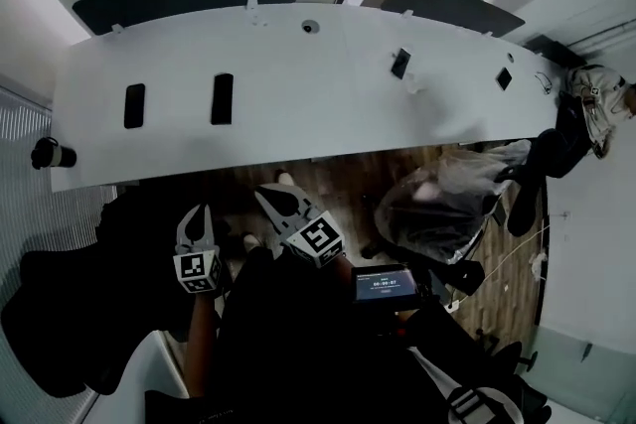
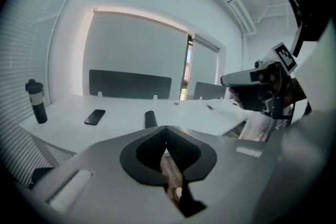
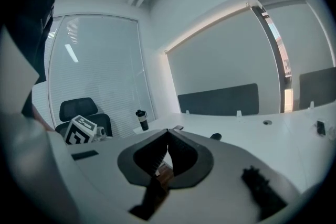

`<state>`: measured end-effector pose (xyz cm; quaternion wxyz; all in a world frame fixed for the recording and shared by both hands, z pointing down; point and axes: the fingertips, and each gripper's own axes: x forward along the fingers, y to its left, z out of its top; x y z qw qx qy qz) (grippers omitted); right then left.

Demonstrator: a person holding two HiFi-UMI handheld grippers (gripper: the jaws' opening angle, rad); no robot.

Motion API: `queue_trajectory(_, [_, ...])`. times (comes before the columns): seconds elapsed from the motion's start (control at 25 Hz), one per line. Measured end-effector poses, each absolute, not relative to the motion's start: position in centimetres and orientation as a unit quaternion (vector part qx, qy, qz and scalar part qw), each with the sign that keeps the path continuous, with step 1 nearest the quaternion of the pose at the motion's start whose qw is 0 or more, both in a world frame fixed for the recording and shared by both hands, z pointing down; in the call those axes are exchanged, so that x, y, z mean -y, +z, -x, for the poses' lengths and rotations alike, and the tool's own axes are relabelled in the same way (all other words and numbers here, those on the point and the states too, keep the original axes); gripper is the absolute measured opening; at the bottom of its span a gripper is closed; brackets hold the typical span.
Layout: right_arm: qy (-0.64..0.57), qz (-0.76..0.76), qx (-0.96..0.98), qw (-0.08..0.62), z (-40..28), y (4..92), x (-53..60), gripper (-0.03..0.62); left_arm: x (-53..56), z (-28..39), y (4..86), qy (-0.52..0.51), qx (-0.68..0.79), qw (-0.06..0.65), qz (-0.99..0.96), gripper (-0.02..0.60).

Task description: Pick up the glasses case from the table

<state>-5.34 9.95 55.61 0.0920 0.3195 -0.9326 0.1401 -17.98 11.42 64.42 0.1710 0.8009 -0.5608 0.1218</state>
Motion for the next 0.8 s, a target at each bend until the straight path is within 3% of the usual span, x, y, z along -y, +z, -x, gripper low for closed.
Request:
queue_trajectory(0.64, [0.169,-0.348,0.915,0.112,-6.5,56.7,5.2,0.006,5.0,14.7,74.3,0.172,0.657,0.205,-0.705,0.061])
queue_trajectory(0.8, [0.177,-0.358,0.907,0.135,-8.8,57.3,7.3,0.006,7.2,14.1,76.2,0.166,0.661,0.222,-0.697,0.147])
